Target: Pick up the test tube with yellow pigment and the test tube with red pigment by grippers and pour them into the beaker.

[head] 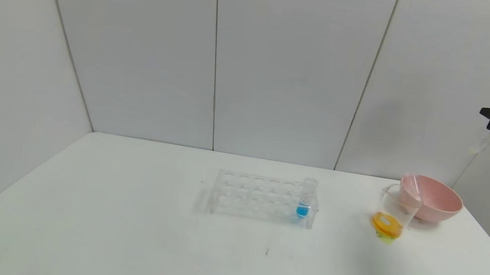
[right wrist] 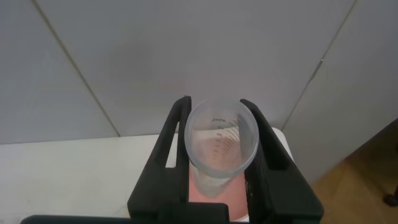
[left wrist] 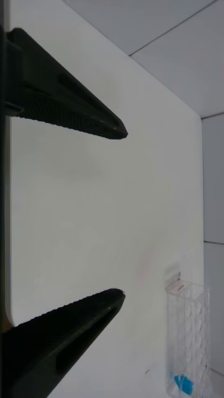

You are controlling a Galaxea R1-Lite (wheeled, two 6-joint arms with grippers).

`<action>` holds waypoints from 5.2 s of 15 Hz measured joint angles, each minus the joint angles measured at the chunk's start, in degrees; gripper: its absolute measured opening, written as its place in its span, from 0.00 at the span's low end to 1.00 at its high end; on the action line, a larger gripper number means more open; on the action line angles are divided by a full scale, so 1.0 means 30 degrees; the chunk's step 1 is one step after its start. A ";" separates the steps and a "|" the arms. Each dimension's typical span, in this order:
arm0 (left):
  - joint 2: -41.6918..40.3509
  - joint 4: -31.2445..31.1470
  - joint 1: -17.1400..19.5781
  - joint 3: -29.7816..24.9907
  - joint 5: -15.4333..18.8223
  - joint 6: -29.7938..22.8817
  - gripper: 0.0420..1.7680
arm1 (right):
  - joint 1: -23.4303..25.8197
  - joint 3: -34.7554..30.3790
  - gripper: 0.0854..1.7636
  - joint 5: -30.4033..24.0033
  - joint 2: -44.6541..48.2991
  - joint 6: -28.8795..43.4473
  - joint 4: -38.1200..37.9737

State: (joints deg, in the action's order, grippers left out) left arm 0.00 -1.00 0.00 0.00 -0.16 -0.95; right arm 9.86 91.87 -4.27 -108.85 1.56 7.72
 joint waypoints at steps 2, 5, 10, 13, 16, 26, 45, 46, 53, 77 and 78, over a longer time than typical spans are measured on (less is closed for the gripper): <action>0.0000 0.0000 0.0000 0.0000 0.0000 0.0000 0.97 | 0.0853 0.0232 0.28 0.0012 -0.0772 0.0033 0.0126; 0.0000 0.0000 0.0000 0.0000 0.0000 0.0008 0.97 | 0.1617 0.0634 0.28 0.0020 -0.1918 0.0626 0.0329; 0.0000 0.0000 0.0000 0.0000 0.0000 -0.0008 0.97 | 0.1674 0.0760 0.28 0.0796 -0.3434 0.1922 0.1219; 0.0000 0.0000 0.0000 0.0000 0.0000 0.0008 0.97 | 0.1215 0.0662 0.28 0.0849 -0.4096 0.2743 0.1739; 0.0000 0.0000 0.0000 0.0000 0.0000 0.0000 0.97 | 0.0679 0.0532 0.28 0.0849 -0.4620 0.3121 0.1833; 0.0000 -0.0004 0.0000 0.0000 0.0000 -0.0008 0.97 | 0.0488 0.0866 0.28 0.1849 -0.7083 0.1922 0.3612; 0.0000 0.0008 0.0000 0.0000 0.0000 0.0000 0.97 | 0.0670 0.0654 0.63 0.1865 -0.7526 0.1747 0.3487; 0.0000 0.0008 0.0000 0.0000 0.0000 0.0000 0.97 | 0.0679 0.0634 0.67 0.1865 -0.7513 0.1747 0.3487; 0.0000 0.0000 0.0000 0.0000 0.0000 0.0000 0.97 | 0.0654 0.0622 0.84 0.1894 -0.7379 0.1768 0.3373; 0.0000 0.0000 0.0000 0.0000 0.0000 0.0008 0.97 | -0.4762 -1.4381 0.96 0.2032 0.6762 0.1833 1.0537; 0.0000 0.0000 0.0000 0.0000 0.0000 0.0000 0.97 | -0.4592 -1.5059 0.96 0.2016 0.7717 0.1577 1.0728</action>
State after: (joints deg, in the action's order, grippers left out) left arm 0.00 -1.00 0.00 0.00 -0.16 -0.95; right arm -3.91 46.69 1.78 -85.70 6.29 39.90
